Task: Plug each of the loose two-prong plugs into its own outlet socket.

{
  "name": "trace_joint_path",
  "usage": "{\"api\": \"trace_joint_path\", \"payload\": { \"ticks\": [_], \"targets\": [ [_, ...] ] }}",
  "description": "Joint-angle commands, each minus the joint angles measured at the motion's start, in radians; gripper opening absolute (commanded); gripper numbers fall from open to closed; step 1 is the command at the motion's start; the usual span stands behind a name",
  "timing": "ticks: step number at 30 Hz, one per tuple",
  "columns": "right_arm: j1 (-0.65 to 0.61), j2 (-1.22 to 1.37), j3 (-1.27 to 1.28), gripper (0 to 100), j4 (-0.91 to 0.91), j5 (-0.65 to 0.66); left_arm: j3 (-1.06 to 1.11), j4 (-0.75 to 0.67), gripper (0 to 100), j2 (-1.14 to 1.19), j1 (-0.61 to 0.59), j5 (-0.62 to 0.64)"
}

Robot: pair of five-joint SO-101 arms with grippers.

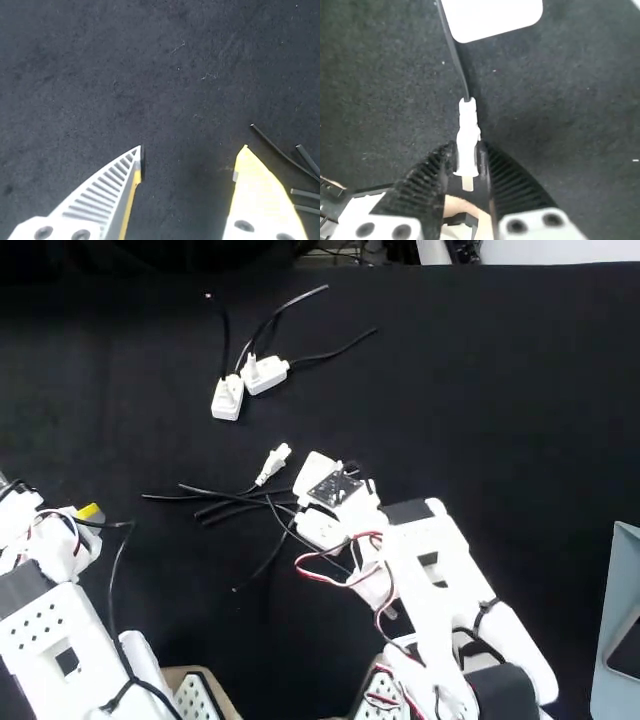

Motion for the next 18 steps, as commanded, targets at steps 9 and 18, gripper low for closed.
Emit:
{"api": "trace_joint_path", "payload": {
  "ticks": [9,18],
  "targets": [
    [-0.034,0.111,-0.024,1.4,-0.015,0.006,-0.012,0.0,29,-0.015,0.013,0.003],
    [-0.058,0.122,-0.122,1.1,0.025,0.006,-0.002,0.0,29,-0.015,0.013,-0.002]
  ]
}}
